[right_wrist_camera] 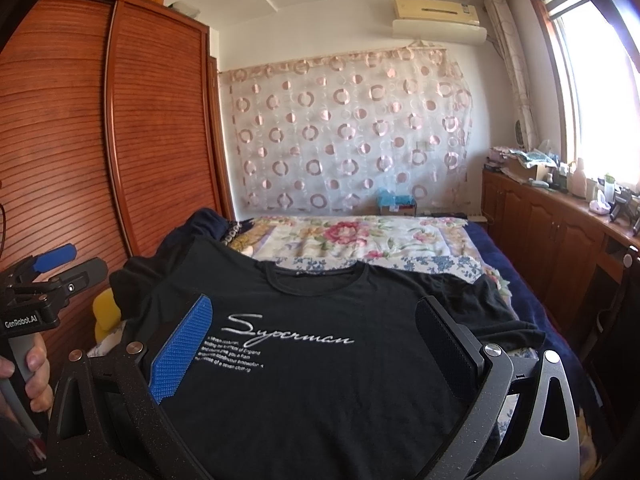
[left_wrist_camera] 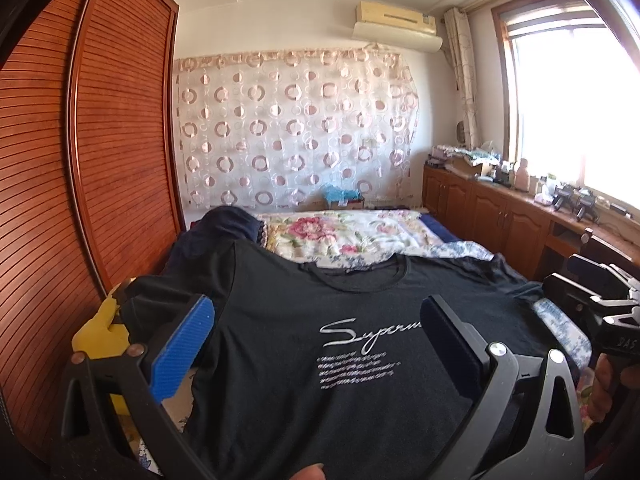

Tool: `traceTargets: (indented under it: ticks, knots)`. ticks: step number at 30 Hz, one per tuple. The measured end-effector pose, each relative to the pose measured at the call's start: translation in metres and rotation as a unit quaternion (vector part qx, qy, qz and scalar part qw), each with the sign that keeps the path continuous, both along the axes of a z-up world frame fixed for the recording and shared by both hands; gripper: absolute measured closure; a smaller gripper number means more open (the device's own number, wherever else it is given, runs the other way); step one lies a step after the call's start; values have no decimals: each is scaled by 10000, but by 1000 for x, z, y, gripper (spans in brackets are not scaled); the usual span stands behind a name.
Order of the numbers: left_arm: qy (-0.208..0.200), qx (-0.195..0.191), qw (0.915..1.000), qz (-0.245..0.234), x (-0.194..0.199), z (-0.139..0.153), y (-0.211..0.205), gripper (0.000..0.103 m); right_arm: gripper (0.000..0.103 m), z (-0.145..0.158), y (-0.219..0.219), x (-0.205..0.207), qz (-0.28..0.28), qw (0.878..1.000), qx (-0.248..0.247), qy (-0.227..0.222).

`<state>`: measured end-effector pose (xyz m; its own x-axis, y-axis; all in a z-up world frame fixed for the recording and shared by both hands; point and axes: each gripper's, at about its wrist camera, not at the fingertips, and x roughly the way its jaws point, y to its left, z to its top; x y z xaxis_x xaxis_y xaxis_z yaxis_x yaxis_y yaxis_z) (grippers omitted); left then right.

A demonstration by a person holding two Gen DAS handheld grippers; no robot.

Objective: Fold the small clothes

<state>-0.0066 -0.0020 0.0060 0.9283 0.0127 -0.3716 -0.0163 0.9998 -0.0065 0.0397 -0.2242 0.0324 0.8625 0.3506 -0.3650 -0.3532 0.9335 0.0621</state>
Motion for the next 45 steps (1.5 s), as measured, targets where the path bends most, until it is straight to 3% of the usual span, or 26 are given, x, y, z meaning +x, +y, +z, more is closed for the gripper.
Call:
traceTargets:
  ticks: [18,26,30,34,38,40,41,42,45]
  knots:
    - [604,-48,9976,339,26,-51,76,0,0,-44,20,35,409,9979,-179,459]
    - [848,-365,9940,582,39,-70,138,0,0,-86,29,57,595,9932,-277,961]
    - [959,-383,9917,763,53,-69,167,0,0,-95,35,61,676,9914,-362,1065]
    - [1078,-722,9884,786,71,-69,198,0,0,-94,41,64,805,9900,-395,1089]
    - [1284,-943,9834,870,91,-74,223,16,0,-90,49,67,877,9901,-461,995]
    - [1350,-1095,9809,878,102,-76,235,29,0,-89,50,67,903,9901,-429,986]
    - [1423,-1166,9788,897,107,-77,239,44,0,-89,51,66,912,9900,-414,991]
    - [1491,-1201,9774,891,110,-78,242,50,0,-90,51,66,922,9899,-401,1004]
    - [1750,-1095,9734,990,124,-84,247,51,0,-94,50,65,914,9893,-405,1065]
